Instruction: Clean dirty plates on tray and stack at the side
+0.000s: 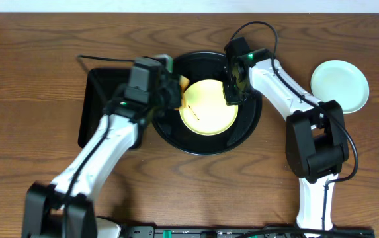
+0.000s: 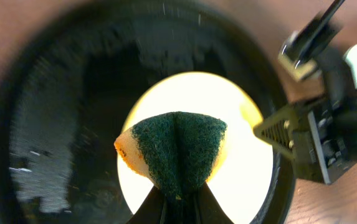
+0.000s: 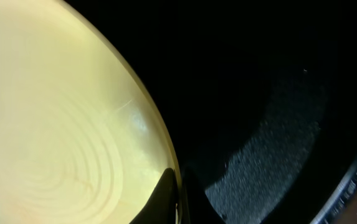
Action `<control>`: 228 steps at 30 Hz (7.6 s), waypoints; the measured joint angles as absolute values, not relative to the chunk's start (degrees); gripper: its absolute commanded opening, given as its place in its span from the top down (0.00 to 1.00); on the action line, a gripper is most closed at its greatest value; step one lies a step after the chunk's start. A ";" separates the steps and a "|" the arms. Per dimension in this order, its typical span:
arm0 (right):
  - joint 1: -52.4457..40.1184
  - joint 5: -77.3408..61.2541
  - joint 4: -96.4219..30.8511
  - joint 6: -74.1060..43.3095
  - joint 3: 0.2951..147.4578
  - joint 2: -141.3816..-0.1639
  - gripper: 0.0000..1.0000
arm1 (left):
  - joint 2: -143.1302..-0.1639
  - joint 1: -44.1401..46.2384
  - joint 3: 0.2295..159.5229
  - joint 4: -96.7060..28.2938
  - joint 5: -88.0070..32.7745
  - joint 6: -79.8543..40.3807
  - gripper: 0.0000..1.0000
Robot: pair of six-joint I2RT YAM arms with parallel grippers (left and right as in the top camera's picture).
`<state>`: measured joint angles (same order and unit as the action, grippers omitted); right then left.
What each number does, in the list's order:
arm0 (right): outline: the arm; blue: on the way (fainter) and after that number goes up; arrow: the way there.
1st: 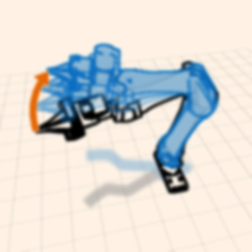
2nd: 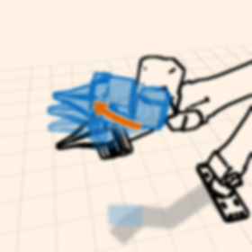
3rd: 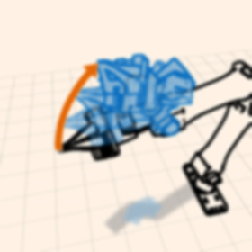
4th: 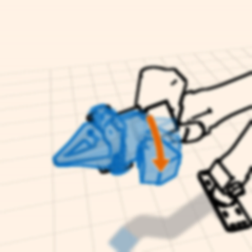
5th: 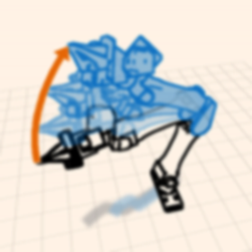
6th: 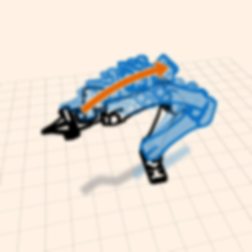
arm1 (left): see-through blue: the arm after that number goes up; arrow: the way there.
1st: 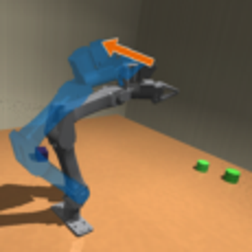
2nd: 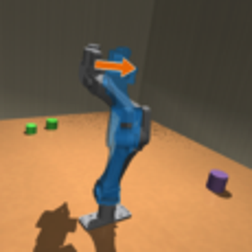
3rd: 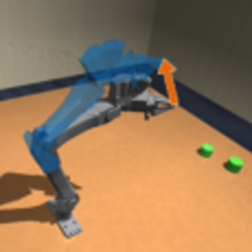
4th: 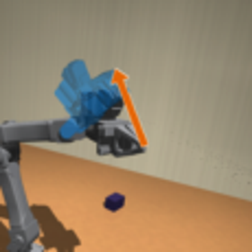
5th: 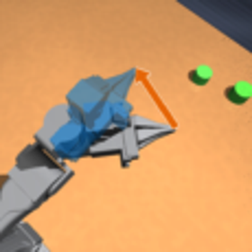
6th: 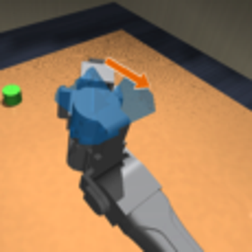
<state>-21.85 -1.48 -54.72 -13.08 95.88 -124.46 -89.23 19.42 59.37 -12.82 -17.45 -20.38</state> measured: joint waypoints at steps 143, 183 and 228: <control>-21.63 -3.01 -45.74 -13.43 90.21 -123.48 0.99 | -114.26 26.79 60.03 13.85 0.86 -0.99 0.92; -21.76 -3.84 -45.06 -13.47 90.19 -123.50 0.99 | -87.11 5.32 59.90 -12.23 -9.08 -17.28 0.92; -21.76 -3.81 -45.01 -13.47 90.19 -123.52 0.99 | -118.87 15.11 79.22 -13.17 -39.24 -39.40 0.93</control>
